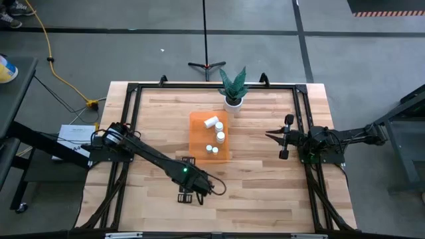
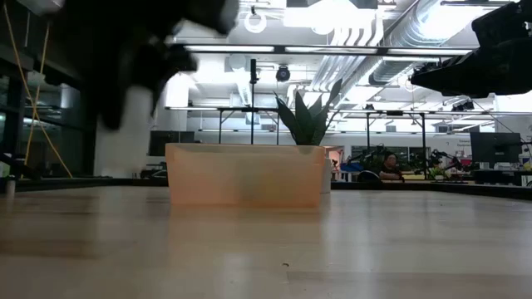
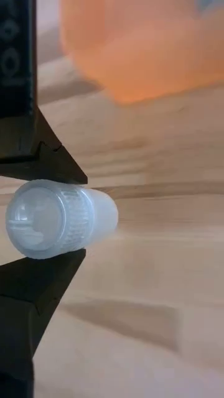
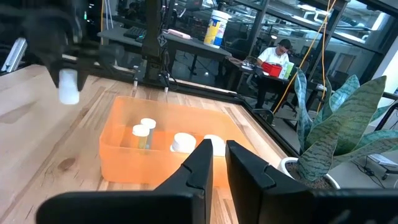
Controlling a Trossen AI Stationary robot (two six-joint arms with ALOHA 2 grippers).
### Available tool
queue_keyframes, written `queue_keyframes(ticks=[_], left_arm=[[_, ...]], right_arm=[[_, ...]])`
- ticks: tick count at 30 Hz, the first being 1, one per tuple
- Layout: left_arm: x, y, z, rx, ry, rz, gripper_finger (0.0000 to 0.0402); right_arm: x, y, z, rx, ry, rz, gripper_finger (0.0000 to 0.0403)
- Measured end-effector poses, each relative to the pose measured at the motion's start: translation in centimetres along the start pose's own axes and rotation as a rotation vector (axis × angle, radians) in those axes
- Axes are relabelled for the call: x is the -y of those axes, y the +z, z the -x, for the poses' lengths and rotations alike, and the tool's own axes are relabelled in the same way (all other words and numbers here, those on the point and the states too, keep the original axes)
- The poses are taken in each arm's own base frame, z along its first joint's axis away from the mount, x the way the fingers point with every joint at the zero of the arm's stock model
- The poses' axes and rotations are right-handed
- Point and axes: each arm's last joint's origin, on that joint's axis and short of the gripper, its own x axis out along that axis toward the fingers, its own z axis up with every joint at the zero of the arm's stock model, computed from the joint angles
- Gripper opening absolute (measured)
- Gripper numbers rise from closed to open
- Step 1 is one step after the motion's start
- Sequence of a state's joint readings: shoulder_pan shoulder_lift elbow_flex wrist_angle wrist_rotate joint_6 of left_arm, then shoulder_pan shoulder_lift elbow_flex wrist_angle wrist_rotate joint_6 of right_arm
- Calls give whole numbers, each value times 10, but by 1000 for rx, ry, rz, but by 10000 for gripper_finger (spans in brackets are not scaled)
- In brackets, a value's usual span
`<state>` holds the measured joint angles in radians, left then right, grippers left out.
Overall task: Pick and place pill bottles into a basket
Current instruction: Put the transparent pill bottle into the orange bin
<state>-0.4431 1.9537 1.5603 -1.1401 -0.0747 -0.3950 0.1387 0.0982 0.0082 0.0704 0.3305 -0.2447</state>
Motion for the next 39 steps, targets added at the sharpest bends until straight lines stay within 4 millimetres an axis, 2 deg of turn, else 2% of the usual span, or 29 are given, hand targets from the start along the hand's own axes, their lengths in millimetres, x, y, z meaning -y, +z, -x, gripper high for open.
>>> queue_keyframes(ticks=[5, 9, 15, 22, 27, 30, 34, 39], left_arm=[[-23, 14, 35, 25, 61, -24, 188], [-57, 26, 49, 42, 118, -29, 191], [-123, 36, 47, 19, 128, 1, 202], [-192, 40, 44, 66, 41, 40, 203], [-227, 31, 25, 35, 24, 114, 204], [-240, 23, 9, 13, -10, 154, 204], [-247, 20, -11, 42, -50, 168, 204], [-247, 17, -27, 56, -47, 129, 204]], right_arm=[[0, 0, 0, 0, 0, 0, 36], [0, 0, 0, 0, 0, 0, 40], [0, 0, 0, 0, 0, 7, 35], [0, 0, 0, -1, 1, 6, 40], [0, 0, 0, -2, 1, 4, 41], [0, 0, 0, -3, 1, 2, 39], [0, 0, 0, -3, 2, 1, 42], [0, 0, 0, -4, 2, -9, 42]])
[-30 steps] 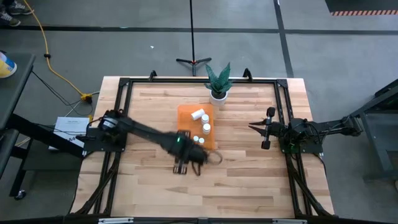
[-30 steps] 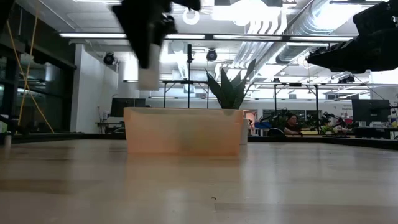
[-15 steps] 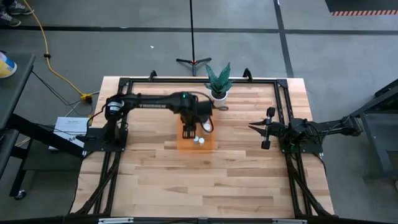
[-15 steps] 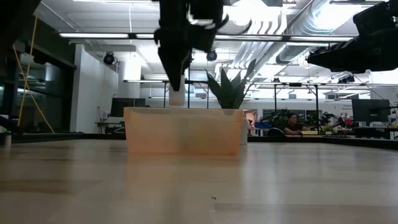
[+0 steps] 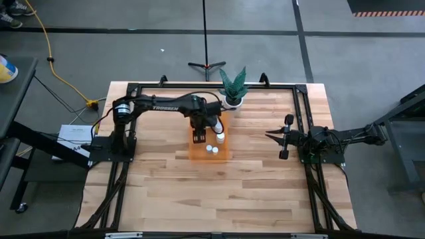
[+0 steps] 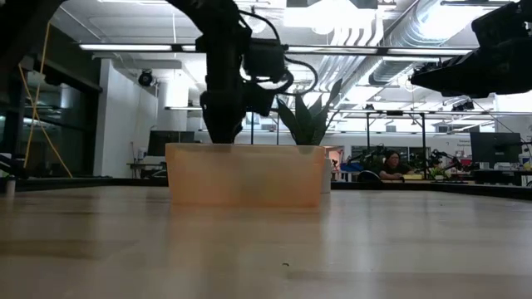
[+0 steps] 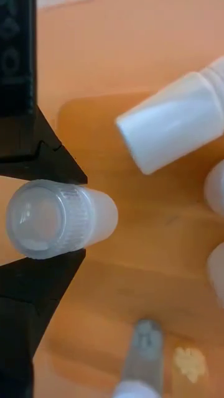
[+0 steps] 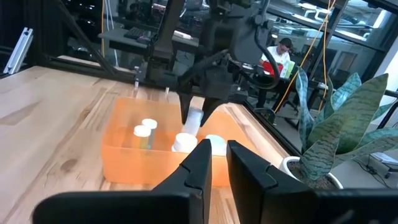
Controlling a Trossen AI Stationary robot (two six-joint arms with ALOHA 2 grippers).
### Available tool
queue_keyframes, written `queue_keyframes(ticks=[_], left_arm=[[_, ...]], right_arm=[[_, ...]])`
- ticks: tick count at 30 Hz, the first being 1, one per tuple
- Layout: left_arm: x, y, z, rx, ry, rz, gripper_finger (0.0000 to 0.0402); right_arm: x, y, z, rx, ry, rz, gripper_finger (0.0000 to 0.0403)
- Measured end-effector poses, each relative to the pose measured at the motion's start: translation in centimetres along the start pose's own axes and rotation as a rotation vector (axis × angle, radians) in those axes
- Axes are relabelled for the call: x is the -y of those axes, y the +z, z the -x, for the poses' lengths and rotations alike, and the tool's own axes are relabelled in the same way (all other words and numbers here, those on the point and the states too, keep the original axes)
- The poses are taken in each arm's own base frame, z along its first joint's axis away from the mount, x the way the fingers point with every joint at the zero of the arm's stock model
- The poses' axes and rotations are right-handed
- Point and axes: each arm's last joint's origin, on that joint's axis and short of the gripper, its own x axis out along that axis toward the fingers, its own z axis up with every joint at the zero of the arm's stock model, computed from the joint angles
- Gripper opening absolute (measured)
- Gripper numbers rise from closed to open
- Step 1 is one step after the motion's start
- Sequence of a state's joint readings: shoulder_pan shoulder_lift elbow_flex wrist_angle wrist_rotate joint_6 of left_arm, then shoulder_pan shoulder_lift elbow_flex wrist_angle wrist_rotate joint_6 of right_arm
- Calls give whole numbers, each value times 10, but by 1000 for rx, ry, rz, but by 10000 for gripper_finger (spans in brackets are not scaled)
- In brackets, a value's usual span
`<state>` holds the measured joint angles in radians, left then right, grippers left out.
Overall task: Pick and place pill bottles into a basket
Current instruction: Put the transparent pill bottle into the orange bin
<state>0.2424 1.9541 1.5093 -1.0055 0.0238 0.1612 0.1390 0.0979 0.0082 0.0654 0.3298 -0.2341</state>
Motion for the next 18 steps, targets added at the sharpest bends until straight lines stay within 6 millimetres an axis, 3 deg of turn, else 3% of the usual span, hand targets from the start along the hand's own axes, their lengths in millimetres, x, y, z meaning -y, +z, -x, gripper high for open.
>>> queue_keyframes(ticks=[6, 18], left_arm=[[-1, -1, -10, 20, 35, 16, 205], [-1, -2, -11, 19, 40, 52, 207]], right_arm=[[0, 0, 0, -1, 0, -6, 36], [0, 0, 0, -1, 0, -6, 35]])
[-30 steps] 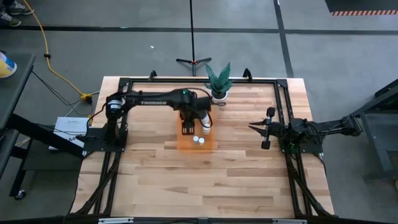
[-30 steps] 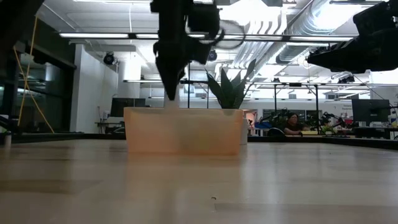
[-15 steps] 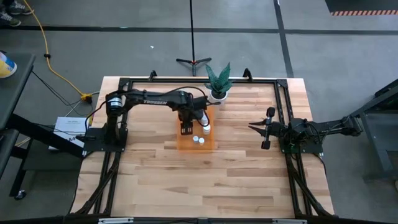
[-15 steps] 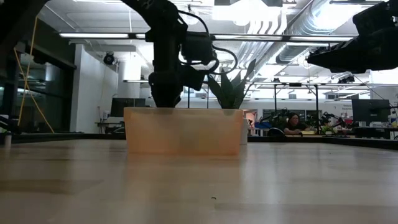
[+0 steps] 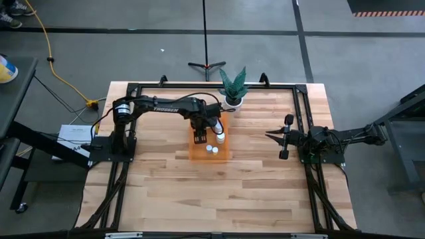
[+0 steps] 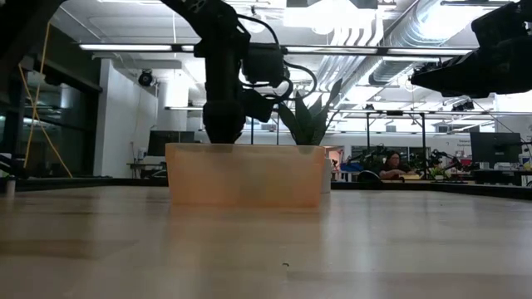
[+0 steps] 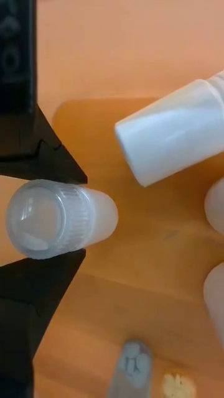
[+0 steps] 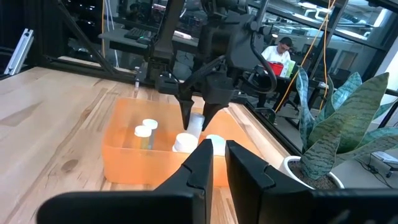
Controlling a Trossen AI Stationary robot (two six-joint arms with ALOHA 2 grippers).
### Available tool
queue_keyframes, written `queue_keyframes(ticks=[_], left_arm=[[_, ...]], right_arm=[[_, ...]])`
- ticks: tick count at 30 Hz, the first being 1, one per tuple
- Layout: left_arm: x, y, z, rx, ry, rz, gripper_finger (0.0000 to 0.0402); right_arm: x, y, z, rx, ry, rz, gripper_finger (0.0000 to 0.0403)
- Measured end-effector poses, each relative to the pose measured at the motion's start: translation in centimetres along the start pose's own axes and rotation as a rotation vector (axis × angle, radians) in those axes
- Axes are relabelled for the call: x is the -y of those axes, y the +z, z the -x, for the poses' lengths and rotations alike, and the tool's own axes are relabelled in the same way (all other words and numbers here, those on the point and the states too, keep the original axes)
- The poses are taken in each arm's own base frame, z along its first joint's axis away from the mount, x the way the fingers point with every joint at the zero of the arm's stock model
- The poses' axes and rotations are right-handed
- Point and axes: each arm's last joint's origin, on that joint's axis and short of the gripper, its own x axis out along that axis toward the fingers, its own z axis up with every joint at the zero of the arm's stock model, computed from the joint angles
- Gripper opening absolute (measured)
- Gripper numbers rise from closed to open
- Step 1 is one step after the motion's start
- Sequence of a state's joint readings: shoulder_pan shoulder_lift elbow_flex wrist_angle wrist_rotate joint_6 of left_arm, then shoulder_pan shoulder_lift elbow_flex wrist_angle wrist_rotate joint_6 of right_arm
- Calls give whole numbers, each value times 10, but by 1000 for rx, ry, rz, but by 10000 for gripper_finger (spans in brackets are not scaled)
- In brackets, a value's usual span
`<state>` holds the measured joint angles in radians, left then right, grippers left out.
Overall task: Pick and place pill bottles into a basket
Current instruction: Put the transparent pill bottle into the orange bin, then return to Home Position
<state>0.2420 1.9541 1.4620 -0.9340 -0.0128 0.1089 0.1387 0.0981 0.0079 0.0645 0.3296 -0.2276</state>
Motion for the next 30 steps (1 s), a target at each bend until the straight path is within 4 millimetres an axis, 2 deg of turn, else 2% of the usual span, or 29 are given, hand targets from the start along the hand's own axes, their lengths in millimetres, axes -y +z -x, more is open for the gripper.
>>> queue_keyframes(ticks=[4, 10, 14, 17, 20, 24, 27, 30], left_arm=[[0, -1, 0, -6, -1, 9, 234], [0, -3, 0, -27, -5, 41, 312], [0, -6, 13, -100, 12, 40, 337], [-3, -8, 36, -73, 49, 56, 330], [-4, -9, 67, 43, 58, 77, 309], [3, -14, 101, 300, 61, 85, 272], [20, -24, 105, 545, 64, -7, 243], [34, -46, 95, 722, 46, -64, 218]], right_arm=[[0, 0, 0, 0, 1, 0, 37], [0, 0, 0, 0, 0, 0, 41], [0, 0, 0, 0, 0, 1, 38], [0, 0, 0, 0, 0, 1, 35], [0, 0, 0, 0, 0, 1, 36], [0, 0, 0, -1, 0, 0, 40], [0, 0, 0, -1, 3, -5, 41], [0, 0, 0, -3, 3, -1, 39]])
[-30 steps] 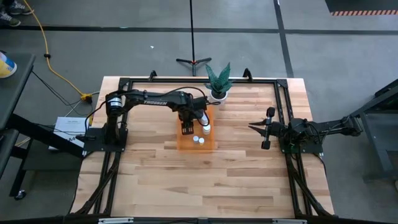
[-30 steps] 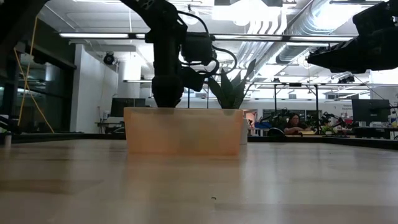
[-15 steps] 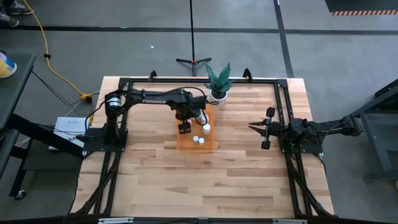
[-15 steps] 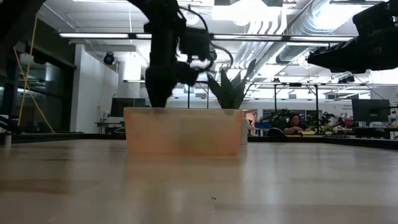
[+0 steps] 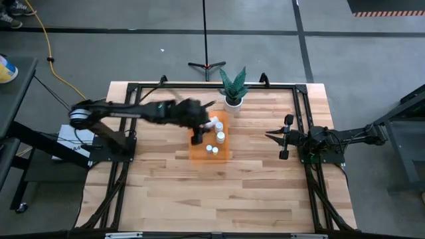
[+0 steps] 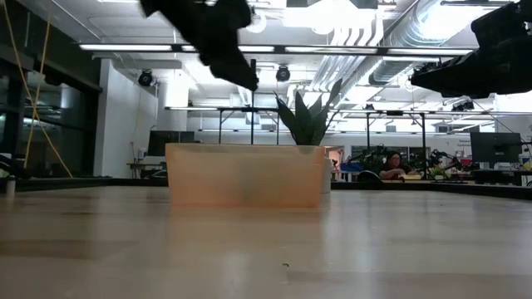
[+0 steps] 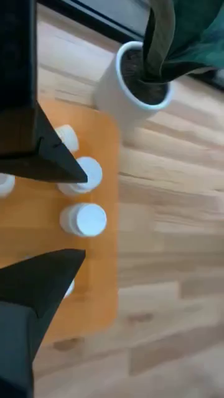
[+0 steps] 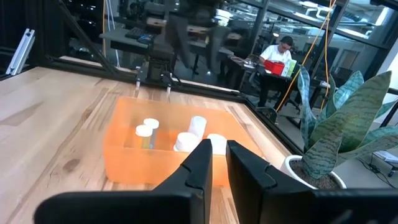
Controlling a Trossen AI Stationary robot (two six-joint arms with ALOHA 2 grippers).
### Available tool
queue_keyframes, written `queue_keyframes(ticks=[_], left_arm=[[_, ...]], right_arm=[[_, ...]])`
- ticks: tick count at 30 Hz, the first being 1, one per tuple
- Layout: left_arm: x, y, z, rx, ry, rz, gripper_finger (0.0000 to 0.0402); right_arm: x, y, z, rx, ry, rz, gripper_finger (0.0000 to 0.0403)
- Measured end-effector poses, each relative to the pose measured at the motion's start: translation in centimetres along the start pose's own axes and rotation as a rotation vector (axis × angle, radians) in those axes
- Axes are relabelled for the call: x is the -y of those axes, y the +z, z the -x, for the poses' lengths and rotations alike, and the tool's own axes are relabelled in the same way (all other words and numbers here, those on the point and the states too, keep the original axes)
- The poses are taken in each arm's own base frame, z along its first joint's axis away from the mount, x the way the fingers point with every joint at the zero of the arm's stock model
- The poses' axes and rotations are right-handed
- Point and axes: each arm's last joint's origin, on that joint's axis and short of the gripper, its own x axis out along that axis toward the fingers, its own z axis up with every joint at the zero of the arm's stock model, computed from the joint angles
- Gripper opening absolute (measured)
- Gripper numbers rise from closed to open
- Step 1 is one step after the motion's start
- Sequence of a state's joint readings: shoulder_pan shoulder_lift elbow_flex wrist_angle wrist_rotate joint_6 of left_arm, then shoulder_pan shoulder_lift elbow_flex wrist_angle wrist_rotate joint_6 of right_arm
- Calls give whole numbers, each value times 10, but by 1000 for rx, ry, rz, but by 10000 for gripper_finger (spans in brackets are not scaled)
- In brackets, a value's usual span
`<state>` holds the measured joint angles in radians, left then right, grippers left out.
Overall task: Pick and place pill bottles into a basket
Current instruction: Return to Home Position
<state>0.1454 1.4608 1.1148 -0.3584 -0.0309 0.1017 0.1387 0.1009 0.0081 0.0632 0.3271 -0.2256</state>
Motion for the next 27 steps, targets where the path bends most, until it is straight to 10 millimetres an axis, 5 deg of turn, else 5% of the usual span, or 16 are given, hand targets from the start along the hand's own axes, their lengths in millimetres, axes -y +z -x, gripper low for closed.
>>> queue_keyframes(ticks=[12, 21, 27], left_arm=[[46, -134, 56, 583, -127, -10, 136], [42, -172, 114, 695, -196, 10, 27], [48, -194, 121, 784, -186, -11, 38]], right_arm=[[0, 0, 0, 2, 0, -6, 37], [0, 0, 0, 7, 11, -34, 37], [0, 1, 0, 12, 9, -85, 26]])
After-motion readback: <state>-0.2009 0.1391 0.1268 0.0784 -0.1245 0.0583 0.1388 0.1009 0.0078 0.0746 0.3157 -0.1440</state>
